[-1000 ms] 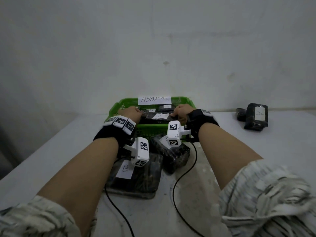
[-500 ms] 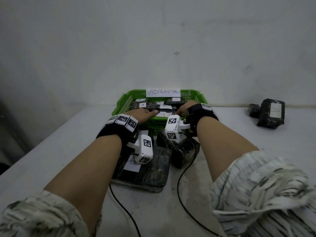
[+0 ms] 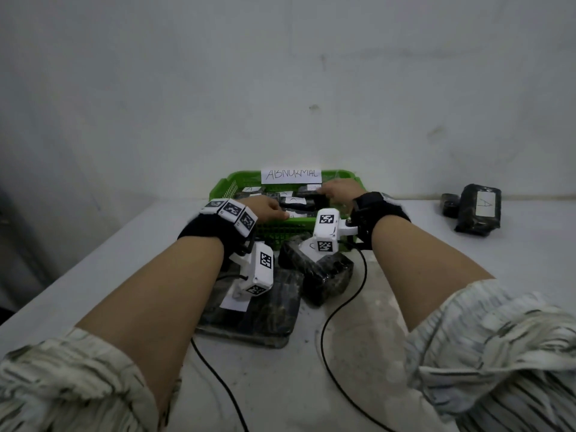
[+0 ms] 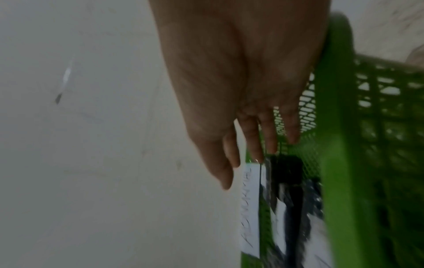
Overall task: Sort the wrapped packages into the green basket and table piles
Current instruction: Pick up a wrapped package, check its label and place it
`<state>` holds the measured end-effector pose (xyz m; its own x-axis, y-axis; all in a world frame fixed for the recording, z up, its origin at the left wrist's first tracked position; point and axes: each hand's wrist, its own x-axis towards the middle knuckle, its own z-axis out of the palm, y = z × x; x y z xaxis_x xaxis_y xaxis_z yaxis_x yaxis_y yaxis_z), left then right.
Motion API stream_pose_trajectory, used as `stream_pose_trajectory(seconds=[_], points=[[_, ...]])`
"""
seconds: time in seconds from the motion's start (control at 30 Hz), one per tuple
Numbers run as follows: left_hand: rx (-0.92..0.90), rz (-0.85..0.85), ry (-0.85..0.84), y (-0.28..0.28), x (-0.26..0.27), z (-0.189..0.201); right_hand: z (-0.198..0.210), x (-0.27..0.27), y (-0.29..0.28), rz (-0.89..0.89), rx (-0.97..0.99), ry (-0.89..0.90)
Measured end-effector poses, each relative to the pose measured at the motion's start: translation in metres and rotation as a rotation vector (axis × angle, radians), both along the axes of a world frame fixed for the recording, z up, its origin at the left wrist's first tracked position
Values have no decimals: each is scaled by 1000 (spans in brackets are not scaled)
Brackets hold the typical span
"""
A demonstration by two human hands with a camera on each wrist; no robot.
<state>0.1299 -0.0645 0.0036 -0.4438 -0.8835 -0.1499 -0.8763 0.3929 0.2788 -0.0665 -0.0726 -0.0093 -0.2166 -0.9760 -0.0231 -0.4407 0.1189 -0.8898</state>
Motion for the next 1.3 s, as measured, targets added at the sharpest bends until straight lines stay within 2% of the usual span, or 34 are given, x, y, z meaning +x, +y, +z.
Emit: stream_pose_trajectory(seconds=[0.1, 0.17, 0.37, 0.6, 0.83, 1.1, 1.3], points=[[8, -33, 74, 4, -24, 10, 15, -24, 17, 44, -79, -276], [12, -45, 108, 9, -47, 16, 22, -50, 26, -20, -118, -313], [-24, -53, 149, 32, -130, 19, -1, -144, 58, -301, -114, -87], [29, 56, 80, 49, -197, -3, -51, -219, 72, -569, 112, 129], [-8, 131, 45, 57, -215, -9, -74, -234, 70, -905, 48, 69], [-13, 131, 10, 54, -217, -9, -81, -239, 57, -945, 56, 0], [69, 155, 81, 49, -217, -10, -73, -237, 62, -841, -7, -157]])
